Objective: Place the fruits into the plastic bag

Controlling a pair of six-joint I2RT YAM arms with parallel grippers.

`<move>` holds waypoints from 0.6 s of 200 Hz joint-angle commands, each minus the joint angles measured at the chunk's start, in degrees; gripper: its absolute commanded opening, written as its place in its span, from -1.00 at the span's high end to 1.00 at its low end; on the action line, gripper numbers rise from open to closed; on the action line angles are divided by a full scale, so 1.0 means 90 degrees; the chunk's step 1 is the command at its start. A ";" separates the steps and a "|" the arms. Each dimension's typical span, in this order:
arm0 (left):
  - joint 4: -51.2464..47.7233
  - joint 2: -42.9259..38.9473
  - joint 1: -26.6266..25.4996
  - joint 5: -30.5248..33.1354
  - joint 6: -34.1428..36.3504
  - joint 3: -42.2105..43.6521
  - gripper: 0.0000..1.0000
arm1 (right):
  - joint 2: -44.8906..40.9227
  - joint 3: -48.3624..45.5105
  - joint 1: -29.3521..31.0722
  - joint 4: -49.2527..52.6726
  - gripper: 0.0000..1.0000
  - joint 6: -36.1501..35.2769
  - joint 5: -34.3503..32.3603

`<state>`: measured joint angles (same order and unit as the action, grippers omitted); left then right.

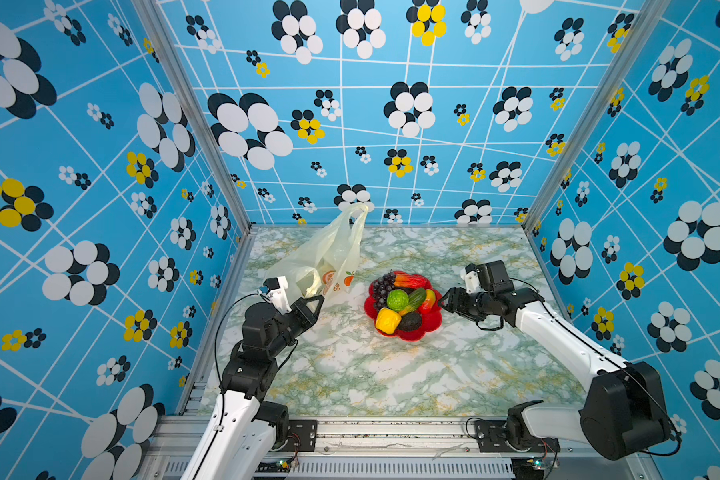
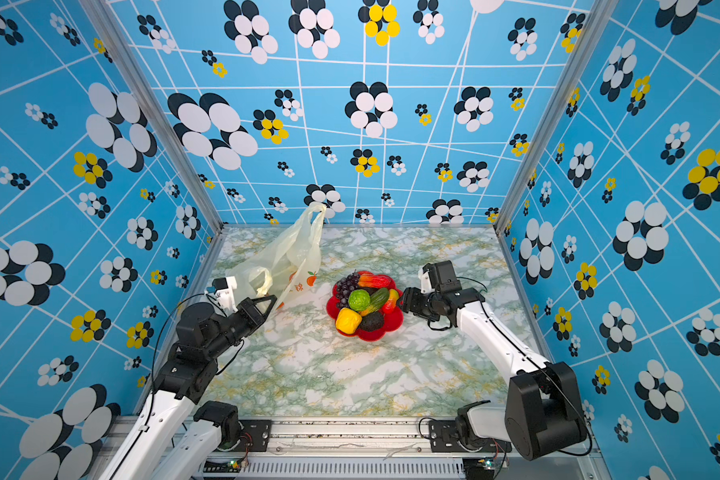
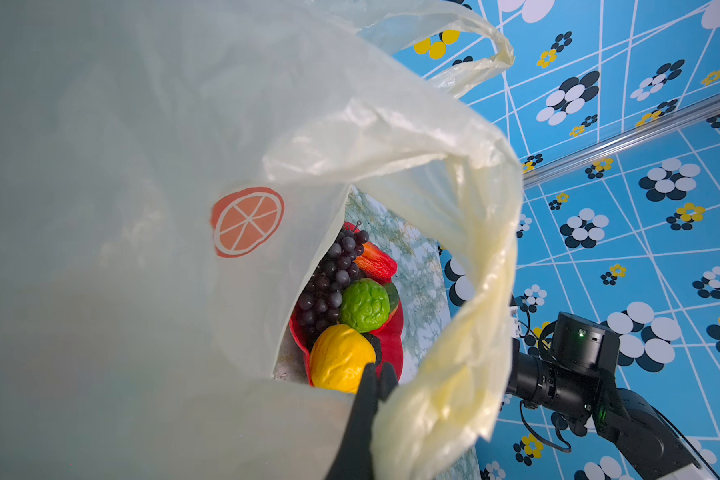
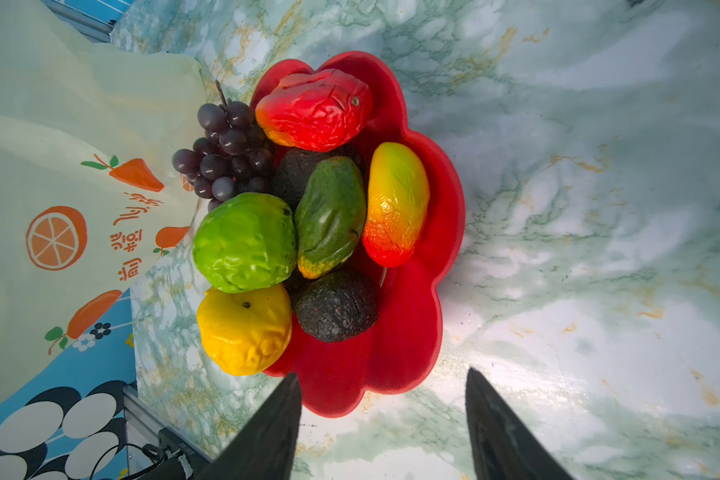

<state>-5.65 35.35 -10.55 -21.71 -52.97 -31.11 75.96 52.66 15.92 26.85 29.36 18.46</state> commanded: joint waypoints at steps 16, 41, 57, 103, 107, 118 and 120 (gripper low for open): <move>0.0208 -0.0024 -0.0044 -0.0073 0.0012 0.0099 1.00 | -0.0228 0.0206 -0.0041 0.0033 -0.29 -0.0017 -0.0112; 0.0265 0.0012 -0.0040 -0.0067 0.0016 0.0141 1.00 | -0.0202 0.0254 -0.0031 -0.0141 -0.29 0.0018 0.0061; 0.0346 0.0092 -0.0039 -0.0068 0.0016 0.0145 1.00 | -0.0060 0.0394 0.0041 -0.0125 -0.29 -0.0022 0.0179; 0.0447 0.0179 -0.0045 -0.0114 0.0007 0.0088 1.00 | 0.0683 0.1333 0.0850 0.0651 -0.30 -0.0573 -0.0098; 0.0440 0.0160 -0.0048 -0.0114 0.0007 0.0093 1.00 | 0.0786 0.1410 0.0926 0.0728 -0.30 -0.0611 -0.0123; 0.0388 0.0090 -0.0044 -0.0107 0.0002 0.0110 1.00 | 0.0994 0.1601 0.1116 0.0848 -0.31 -0.0697 -0.0184; 0.0372 0.0075 -0.0040 -0.0104 0.0005 0.0118 1.00 | 0.1023 0.1632 0.1152 0.0853 -0.31 -0.0717 -0.0193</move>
<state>-3.31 37.23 -10.59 -21.71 -52.97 -30.70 81.91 63.61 23.09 29.56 26.39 18.28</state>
